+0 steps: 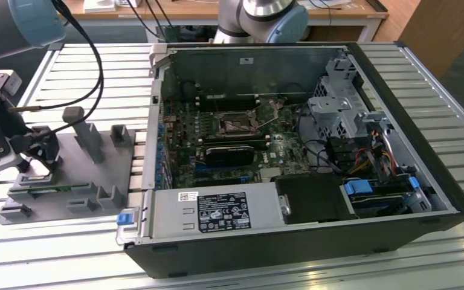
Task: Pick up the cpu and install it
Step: 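Pick up the cpu and move it towards the insertion slot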
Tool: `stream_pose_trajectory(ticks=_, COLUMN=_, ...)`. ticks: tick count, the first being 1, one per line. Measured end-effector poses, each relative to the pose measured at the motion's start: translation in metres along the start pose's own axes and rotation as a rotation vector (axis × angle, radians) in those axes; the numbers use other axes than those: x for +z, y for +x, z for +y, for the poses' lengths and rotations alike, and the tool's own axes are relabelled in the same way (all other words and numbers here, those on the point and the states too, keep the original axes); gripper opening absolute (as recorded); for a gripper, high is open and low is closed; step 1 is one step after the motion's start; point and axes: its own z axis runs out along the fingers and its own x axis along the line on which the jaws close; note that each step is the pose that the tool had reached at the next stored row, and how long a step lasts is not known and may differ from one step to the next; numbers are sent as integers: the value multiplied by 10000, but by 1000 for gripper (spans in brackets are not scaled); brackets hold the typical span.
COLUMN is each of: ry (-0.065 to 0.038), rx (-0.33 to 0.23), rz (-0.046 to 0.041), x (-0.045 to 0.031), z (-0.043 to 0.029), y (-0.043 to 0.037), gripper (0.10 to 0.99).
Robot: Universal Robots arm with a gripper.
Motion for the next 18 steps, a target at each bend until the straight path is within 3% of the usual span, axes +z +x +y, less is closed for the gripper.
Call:
stream_pose_trajectory(ticks=4, ry=-66, rx=3, rz=53, x=1, z=0, y=1, gripper=580)
stream_pose_trajectory(ticks=18, ry=-43, rx=-5, rz=64, x=10, z=0, y=-4, gripper=592)
